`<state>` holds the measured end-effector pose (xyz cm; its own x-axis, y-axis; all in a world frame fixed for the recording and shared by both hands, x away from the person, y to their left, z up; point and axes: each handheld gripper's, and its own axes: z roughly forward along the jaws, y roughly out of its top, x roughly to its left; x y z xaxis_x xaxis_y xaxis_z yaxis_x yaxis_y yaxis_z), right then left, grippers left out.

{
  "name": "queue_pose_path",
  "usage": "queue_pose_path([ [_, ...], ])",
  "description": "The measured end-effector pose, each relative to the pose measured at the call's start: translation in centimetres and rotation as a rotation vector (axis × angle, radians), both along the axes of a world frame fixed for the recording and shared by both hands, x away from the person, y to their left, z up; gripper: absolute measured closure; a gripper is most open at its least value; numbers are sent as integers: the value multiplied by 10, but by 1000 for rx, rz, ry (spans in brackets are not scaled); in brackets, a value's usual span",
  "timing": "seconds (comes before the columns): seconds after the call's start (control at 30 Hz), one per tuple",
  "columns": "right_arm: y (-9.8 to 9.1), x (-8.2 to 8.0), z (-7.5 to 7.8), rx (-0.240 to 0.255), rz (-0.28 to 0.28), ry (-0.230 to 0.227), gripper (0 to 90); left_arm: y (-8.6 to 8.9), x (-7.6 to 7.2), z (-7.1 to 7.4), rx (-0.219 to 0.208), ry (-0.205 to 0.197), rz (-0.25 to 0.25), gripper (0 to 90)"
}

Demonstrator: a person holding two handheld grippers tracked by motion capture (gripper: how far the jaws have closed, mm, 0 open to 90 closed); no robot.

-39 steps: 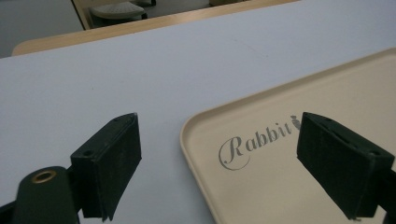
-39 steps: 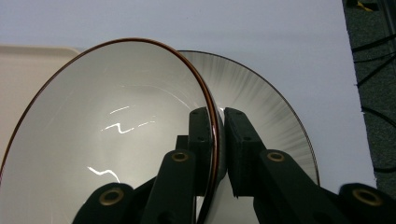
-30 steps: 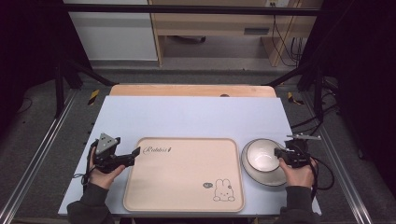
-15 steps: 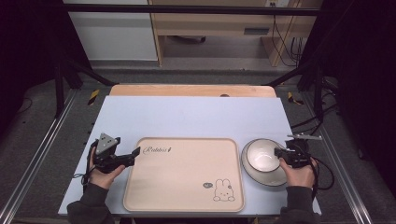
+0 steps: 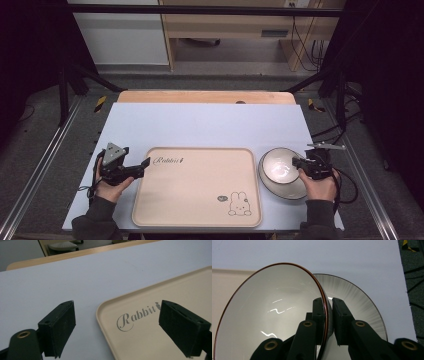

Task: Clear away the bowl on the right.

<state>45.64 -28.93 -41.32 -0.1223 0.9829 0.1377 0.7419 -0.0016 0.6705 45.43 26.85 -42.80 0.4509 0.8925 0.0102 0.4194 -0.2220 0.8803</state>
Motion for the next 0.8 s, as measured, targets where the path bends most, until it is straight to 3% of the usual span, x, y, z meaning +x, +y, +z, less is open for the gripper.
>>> queue_pose_path([
  [0.8,15,-4,12,20,68,-37,808,-1,0,0,3,2,-6,135],
])
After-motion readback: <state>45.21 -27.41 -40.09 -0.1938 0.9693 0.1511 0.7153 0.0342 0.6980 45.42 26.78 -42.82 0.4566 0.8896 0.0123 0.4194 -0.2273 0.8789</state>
